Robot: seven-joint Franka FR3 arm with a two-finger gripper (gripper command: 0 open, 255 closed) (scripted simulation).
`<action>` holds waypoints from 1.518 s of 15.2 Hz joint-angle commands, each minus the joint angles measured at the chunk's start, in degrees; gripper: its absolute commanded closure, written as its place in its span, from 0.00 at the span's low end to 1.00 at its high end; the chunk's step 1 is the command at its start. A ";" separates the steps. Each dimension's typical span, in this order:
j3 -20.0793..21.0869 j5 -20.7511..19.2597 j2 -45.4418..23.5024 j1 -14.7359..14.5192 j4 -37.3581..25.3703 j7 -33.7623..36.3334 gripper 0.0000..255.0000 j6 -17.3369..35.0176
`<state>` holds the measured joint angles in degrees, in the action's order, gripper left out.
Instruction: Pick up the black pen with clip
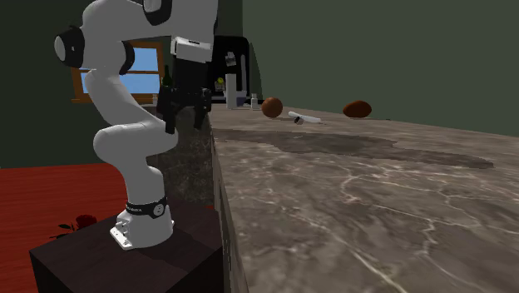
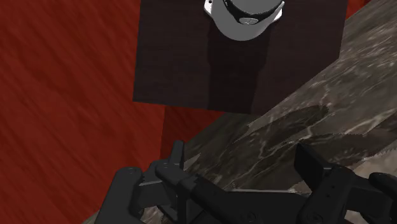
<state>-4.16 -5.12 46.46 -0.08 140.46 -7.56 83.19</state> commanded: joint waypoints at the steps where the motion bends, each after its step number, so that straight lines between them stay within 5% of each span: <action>1: 0.00 0.00 0.00 0.00 0.00 0.00 0.00 0.00; 14: 22.19 19.65 -2.45 5.42 -6.75 44.94 0.00 0.95; 23: 37.45 24.36 -14.89 13.64 -20.51 75.99 0.00 6.04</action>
<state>31.61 19.10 33.06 12.49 121.77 64.43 88.82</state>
